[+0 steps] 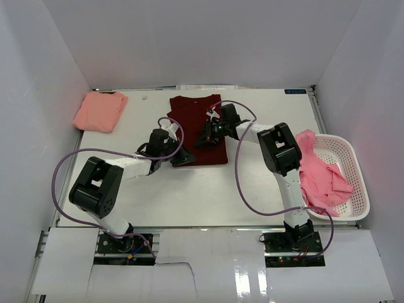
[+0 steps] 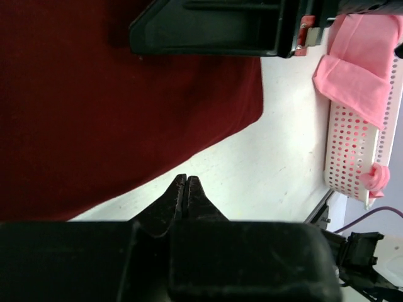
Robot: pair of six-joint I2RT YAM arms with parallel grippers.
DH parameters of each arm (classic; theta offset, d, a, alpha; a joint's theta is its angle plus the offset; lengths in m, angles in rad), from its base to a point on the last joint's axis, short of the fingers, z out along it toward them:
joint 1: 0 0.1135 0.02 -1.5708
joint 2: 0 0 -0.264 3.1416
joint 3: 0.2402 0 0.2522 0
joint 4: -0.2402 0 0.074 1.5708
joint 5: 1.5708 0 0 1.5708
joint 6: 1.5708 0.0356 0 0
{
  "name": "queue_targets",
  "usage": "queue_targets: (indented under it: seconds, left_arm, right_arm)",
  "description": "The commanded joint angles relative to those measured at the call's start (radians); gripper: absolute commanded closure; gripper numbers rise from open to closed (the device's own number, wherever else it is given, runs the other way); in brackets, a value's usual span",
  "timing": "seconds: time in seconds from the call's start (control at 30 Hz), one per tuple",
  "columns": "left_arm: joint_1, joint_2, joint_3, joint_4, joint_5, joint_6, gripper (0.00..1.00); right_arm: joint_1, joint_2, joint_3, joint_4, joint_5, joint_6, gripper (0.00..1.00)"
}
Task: Fold and stack the t-shirts
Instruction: Fold the folded rectangular tshirt in 1/3 of the way
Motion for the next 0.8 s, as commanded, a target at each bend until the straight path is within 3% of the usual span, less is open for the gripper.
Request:
queue_targets:
  seconds: [0.0, 0.4, 0.77]
  left_arm:
    - [-0.002, 0.017, -0.050, 0.162, -0.001, -0.012, 1.00]
    - [0.038, 0.198, -0.045, 0.337, 0.127, -0.023, 1.00]
    - [0.058, 0.252, -0.116, 0.337, 0.148, -0.024, 1.00]
  right_arm:
    - [0.005, 0.010, 0.020, 0.045, -0.026, 0.006, 0.92]
    - [0.008, 0.036, 0.035, 0.043, -0.034, 0.006, 0.92]
    - [0.007, 0.102, 0.128, -0.042, 0.019, -0.070, 0.92]
